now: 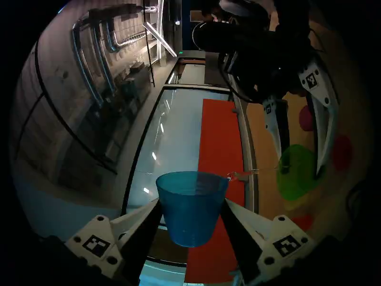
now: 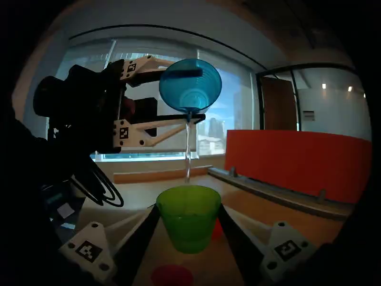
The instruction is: Pour water
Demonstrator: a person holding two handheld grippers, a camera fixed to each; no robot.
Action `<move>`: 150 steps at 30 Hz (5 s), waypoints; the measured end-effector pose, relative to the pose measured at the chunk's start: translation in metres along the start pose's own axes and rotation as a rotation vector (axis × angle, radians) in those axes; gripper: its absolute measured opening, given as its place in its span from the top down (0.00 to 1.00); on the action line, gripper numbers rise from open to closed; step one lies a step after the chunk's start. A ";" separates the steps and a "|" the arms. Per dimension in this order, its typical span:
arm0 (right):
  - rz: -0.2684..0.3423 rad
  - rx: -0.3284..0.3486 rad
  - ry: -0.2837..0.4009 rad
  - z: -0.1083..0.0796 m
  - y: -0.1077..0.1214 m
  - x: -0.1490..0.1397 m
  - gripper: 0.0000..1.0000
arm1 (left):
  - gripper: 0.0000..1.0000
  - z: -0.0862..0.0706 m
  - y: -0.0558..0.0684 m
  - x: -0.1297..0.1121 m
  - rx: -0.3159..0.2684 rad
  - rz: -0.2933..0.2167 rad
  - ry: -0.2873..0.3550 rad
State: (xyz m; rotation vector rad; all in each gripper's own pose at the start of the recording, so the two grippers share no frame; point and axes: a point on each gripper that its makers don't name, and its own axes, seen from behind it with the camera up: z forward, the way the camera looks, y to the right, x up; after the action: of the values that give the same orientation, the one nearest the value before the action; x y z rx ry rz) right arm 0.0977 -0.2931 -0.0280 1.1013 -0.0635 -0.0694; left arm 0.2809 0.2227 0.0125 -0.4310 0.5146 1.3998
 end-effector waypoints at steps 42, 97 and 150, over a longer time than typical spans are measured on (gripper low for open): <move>-0.003 -0.002 0.007 0.000 0.002 0.004 0.11 | 0.19 -0.005 -0.004 0.004 0.024 0.093 0.004; -0.009 -0.056 0.027 -0.017 0.016 0.014 0.11 | 0.19 -0.006 0.026 -0.050 0.003 -0.995 -0.084; -0.012 -0.127 0.005 -0.048 0.042 0.019 0.11 | 0.19 -0.016 0.083 -0.068 -0.094 -1.483 -0.084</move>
State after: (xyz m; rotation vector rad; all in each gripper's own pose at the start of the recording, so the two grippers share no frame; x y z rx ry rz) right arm 0.1220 -0.2337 -0.0115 0.9747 -0.0475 -0.0801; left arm 0.1905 0.1693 0.0398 -0.6219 -0.0300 0.0011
